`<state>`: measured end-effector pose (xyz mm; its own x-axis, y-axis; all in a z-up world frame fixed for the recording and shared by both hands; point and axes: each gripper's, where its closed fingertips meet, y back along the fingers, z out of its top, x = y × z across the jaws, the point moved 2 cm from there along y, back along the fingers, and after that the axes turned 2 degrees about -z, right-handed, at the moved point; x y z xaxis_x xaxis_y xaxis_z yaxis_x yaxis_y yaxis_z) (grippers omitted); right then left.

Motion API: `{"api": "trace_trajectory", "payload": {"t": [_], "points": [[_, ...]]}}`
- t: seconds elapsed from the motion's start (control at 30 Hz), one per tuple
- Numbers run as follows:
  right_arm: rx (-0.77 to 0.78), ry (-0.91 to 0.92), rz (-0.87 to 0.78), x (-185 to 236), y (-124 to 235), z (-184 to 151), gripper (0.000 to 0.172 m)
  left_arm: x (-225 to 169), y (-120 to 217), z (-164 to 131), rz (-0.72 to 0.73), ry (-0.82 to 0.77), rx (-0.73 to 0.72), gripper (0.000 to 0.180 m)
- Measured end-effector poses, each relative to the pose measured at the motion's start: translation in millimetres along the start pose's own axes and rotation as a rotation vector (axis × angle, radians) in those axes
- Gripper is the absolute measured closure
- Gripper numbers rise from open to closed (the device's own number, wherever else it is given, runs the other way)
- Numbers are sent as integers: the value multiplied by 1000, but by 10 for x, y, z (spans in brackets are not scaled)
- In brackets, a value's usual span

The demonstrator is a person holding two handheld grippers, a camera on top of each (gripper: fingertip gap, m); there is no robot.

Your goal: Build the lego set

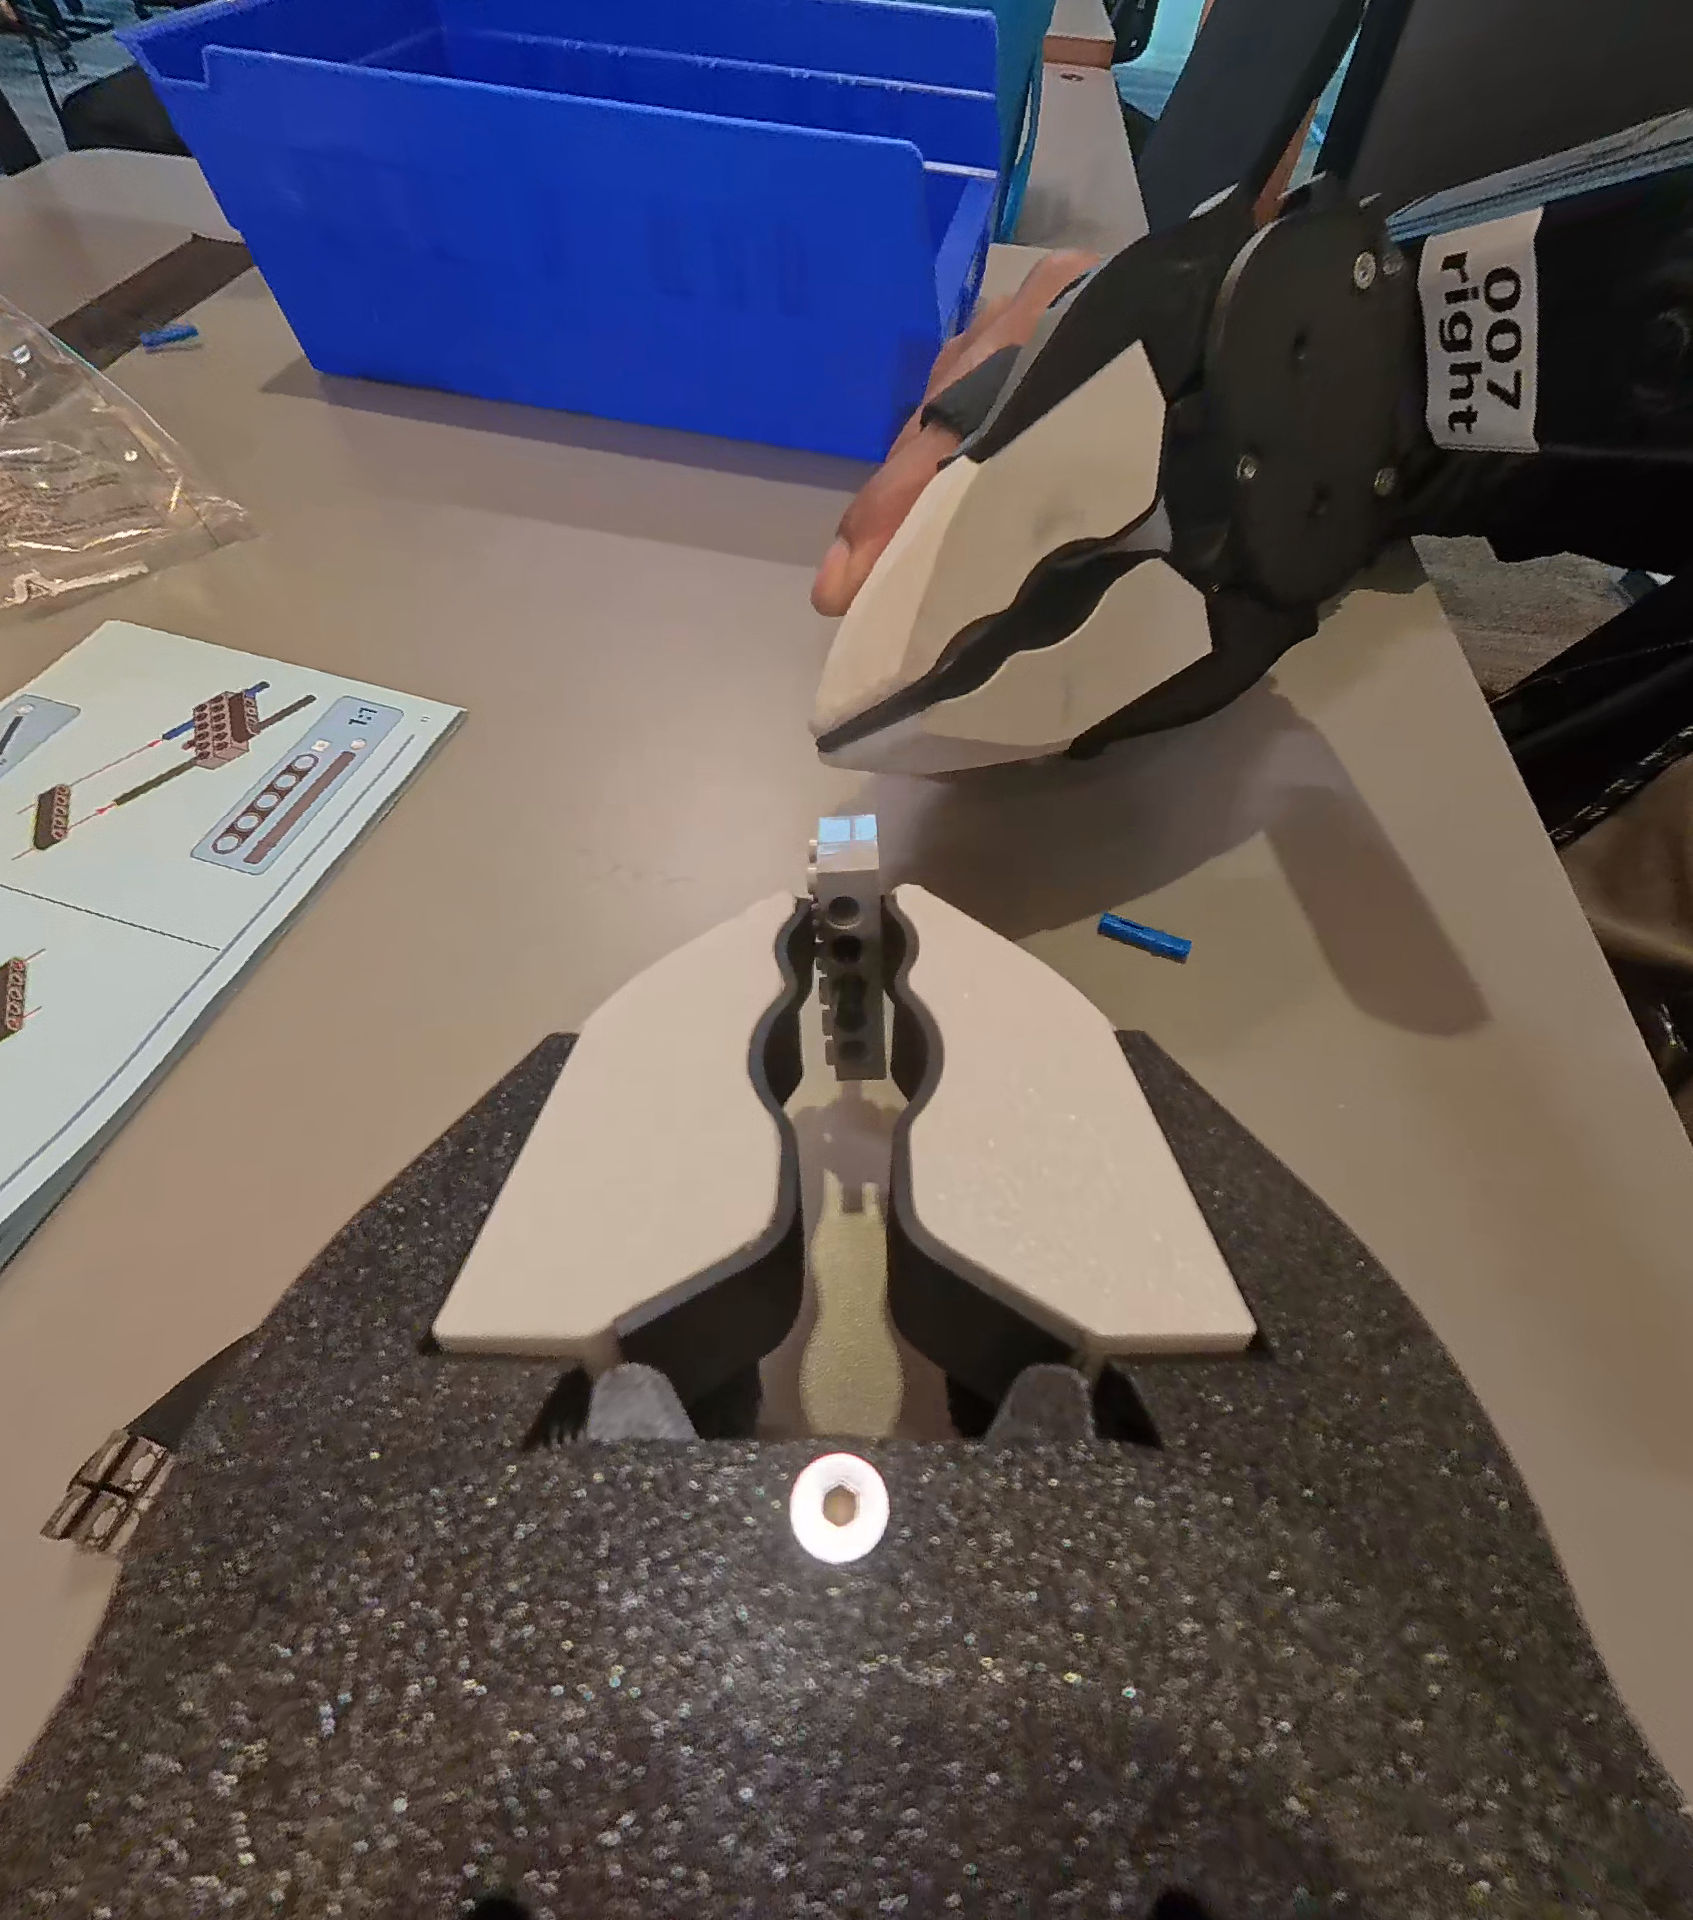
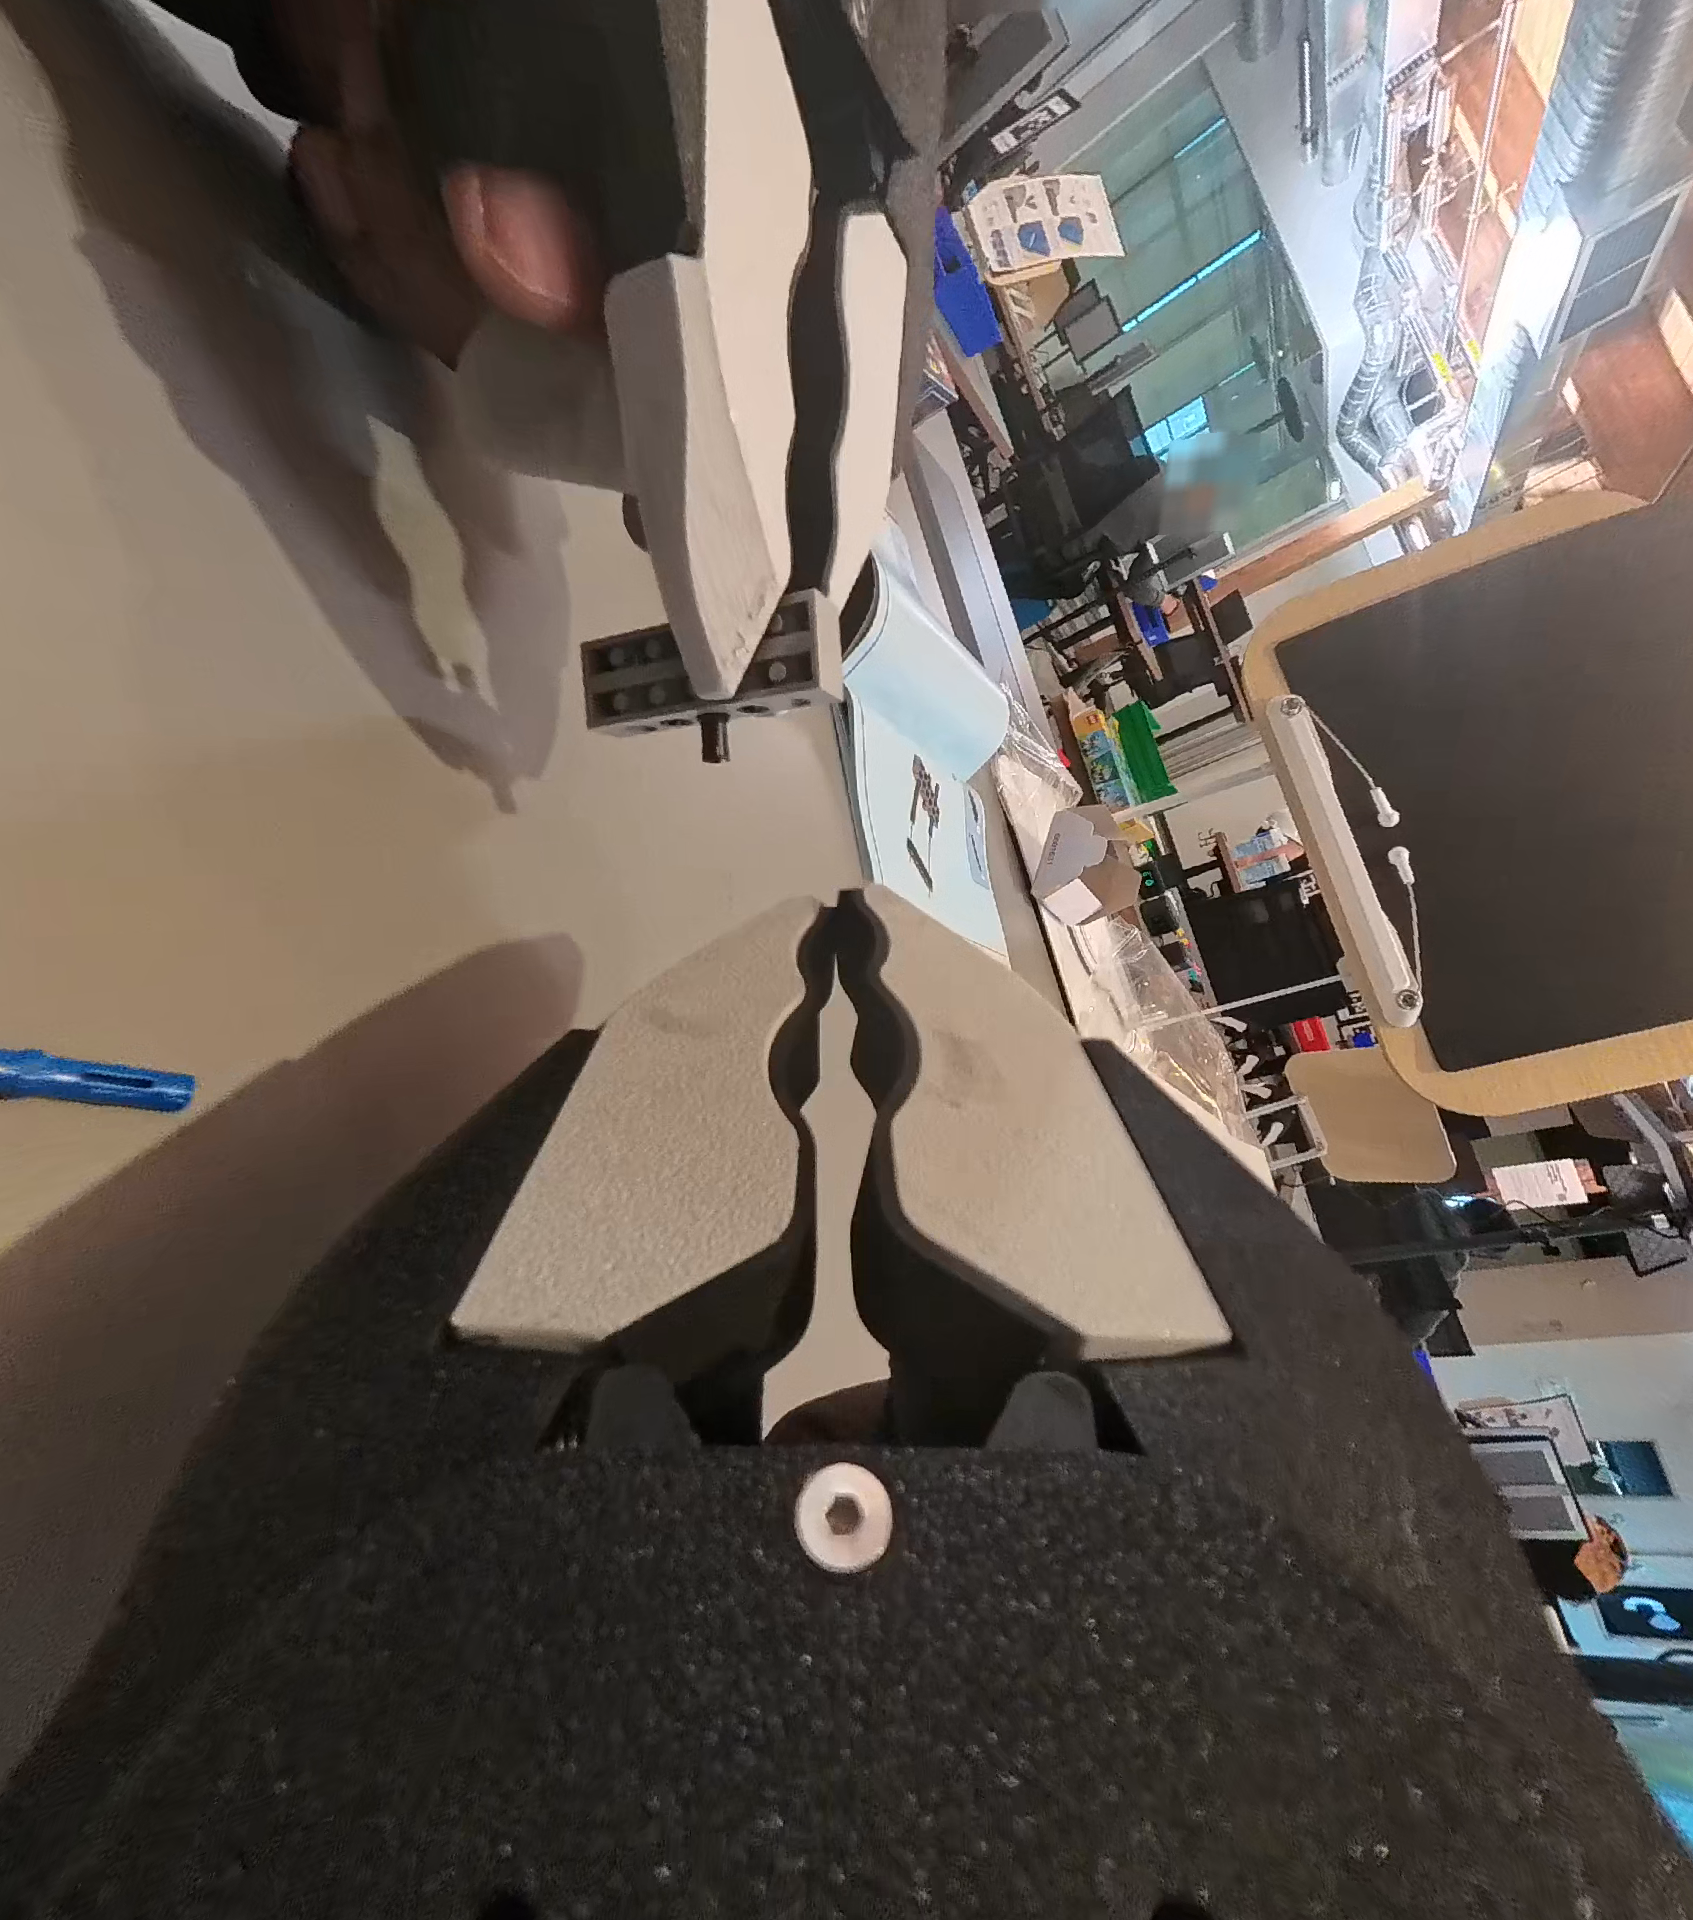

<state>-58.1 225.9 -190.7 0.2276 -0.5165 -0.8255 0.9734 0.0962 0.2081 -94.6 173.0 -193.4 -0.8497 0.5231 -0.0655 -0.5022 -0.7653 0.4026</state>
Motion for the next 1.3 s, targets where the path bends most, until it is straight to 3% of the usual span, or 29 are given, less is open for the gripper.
{"api": "trace_trajectory", "payload": {"t": [0.2, 0.37, 0.53, 0.63, 0.77, 0.9, 1.0, 1.07, 1.17, 1.3], "points": [[109, -53, -80, -181, -66, -199, 171, 30, 17, 0, 21, 13, -4, 169], [273, -226, -158, -528, -160, -542, 167, 76, 30, 7, 31, 46, -14, 169], [500, -450, -205, -935, -329, -1032, 159, 134, 91, 19, 40, 72, -42, 169], [666, -576, -286, -1150, -412, -1504, 150, 138, 128, 31, 44, 71, -62, 169], [806, -668, -408, -1292, -219, -2049, 149, 133, 210, 11, 55, 64, -74, 169], [826, -759, -463, -1359, 22, -2237, 149, 145, 287, 5, 47, 81, -96, 169], [805, -774, -412, -1507, -35, -2185, 149, 166, 299, -6, 31, 114, -96, 169], [829, -751, -285, -1604, -187, -2124, 149, 173, 300, -9, 31, 121, -96, 169], [985, -591, -21, -1719, -435, -2190, 148, 171, 303, -17, 40, 113, -91, 168], [1260, -392, 230, -1939, -581, -2529, 148, 172, 298, -37, 53, 102, -74, 168]]}}
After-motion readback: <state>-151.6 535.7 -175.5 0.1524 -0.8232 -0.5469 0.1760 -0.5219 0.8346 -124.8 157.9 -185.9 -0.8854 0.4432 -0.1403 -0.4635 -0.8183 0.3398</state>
